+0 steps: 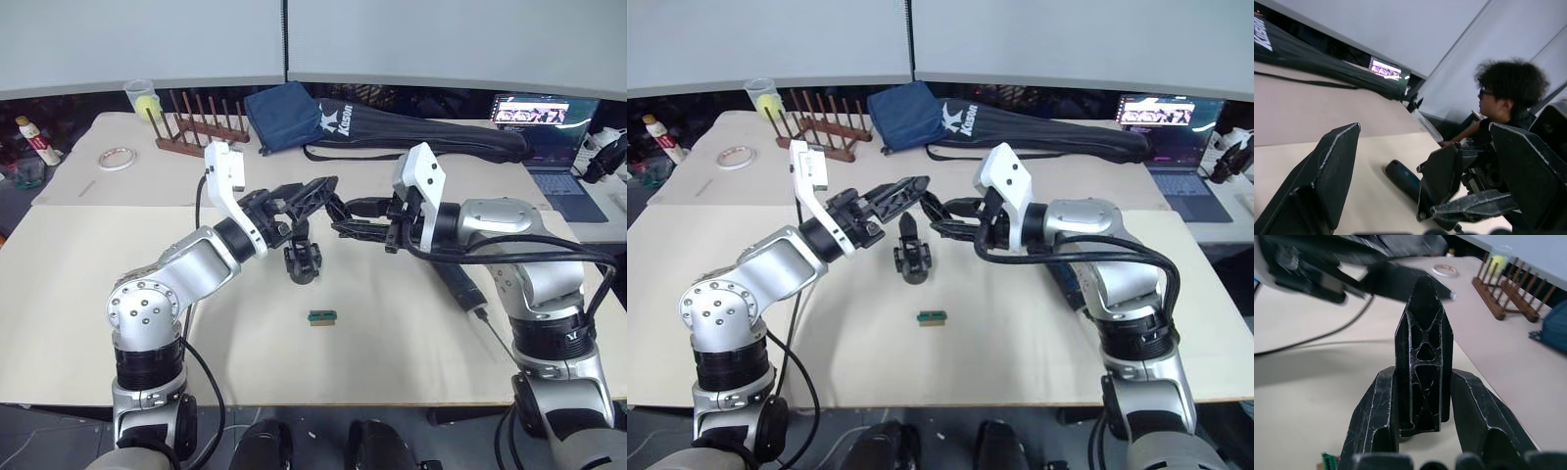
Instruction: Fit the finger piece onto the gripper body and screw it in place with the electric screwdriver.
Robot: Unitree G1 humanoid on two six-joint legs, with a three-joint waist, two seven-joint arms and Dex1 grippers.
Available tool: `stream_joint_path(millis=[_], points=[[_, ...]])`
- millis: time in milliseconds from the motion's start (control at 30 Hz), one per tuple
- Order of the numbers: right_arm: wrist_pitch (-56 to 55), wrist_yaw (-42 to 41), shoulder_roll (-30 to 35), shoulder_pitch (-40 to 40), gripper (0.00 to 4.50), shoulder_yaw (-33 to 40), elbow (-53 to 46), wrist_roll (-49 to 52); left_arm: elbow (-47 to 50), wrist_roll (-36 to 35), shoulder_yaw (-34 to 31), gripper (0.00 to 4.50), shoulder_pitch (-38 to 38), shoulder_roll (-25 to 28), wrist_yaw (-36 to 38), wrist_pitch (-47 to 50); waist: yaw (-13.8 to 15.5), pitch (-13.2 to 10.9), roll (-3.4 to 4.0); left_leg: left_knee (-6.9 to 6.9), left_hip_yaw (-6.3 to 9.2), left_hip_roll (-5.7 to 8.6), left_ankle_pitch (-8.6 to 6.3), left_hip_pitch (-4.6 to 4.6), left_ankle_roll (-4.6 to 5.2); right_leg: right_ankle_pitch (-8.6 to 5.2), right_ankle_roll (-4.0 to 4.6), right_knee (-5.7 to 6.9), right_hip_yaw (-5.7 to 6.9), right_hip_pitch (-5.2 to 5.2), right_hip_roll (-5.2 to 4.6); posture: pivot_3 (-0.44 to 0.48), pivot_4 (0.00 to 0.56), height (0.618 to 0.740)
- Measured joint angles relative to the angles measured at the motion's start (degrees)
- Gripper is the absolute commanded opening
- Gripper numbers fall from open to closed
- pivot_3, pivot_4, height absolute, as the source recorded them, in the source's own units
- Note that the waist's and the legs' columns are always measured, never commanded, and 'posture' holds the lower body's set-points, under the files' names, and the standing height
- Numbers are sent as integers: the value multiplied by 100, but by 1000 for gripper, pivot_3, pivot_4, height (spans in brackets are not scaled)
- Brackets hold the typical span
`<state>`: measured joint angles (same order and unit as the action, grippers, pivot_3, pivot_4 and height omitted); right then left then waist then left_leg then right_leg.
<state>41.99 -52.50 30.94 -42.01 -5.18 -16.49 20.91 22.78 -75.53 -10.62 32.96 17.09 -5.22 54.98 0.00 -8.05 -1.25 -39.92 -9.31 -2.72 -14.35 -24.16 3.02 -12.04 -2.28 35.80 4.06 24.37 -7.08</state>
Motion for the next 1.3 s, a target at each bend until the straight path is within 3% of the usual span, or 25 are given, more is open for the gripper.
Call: stream_joint_path(millis=[67, 333, 500, 567, 700, 800, 1000, 1167, 1300], points=[[-16, 59, 0, 0, 1113, -35, -4, 5, 1, -4, 58, 3696, -42, -38, -22, -1, 0, 0, 0, 0, 0, 0, 0, 0, 0, 0, 0, -1, 0, 0, 0, 0, 150, 740], [-35, 213, 24, -1, 1113, -129, -27, -16, 63, 20, 167, 13, -56, -129, -25, -171, 5, 0, 0, 0, 1, 1, 0, 0, 0, 0, 0, -5, 0, -1, 0, 0, 150, 740], [-84, 341, 39, -1, 1113, -199, -68, -87, 59, 65, 206, 0, -56, -135, -53, -238, 3, 0, 0, 1, 0, 0, 0, 0, 0, -1, 0, -6, -1, 0, 0, 0, 150, 740], [-237, 359, 77, -1, 2145, -255, -82, -174, 56, 63, 204, 0, -45, -88, -22, -242, 3, 0, 0, 1, 0, 0, 0, 0, 0, -1, 0, -8, 0, 1, 0, 0, 150, 740], [-325, 96, 333, -83, 3433, -233, -158, -72, -114, 110, 211, 0, 15, 299, 269, -135, 5, 0, -1, 1, 1, 1, 0, -1, 0, -1, 0, -10, 0, 1, 0, 0, 150, 740], [14, -609, 728, -392, 4442, -44, -54, 618, -242, 231, 365, 0, 243, 1167, 1303, 128, -5, -2, -2, 5, -1, -1, 0, -2, 0, -1, 1, -11, 1, 7, 3, 0, 150, 740], [888, -2187, 1252, -1180, 4442, 75, 1078, 1647, -710, 525, 767, 0, 811, 2713, 4296, 598, -31, -3, -2, 11, -3, -5, -3, 0, 4, -3, 4, -33, 3, 6, 4, 0, 150, 740], [1576, -2565, 950, -1407, 4442, -400, 1376, 1886, -1137, 720, 947, 0, 1416, 2863, 5447, 759, -38, -3, -2, 13, -2, -6, -4, -4, 5, -4, 5, -36, 2, 7, 4, 0, 150, 740], [1665, -2329, 478, -1395, 4442, -593, 1373, 1868, -1275, 908, 1074, 0, 1453, 2746, 5724, 800, -55, -3, -2, 8, -3, -6, -3, -13, 4, -3, 4, 1, 2, 15, 4, 0, 150, 740]])
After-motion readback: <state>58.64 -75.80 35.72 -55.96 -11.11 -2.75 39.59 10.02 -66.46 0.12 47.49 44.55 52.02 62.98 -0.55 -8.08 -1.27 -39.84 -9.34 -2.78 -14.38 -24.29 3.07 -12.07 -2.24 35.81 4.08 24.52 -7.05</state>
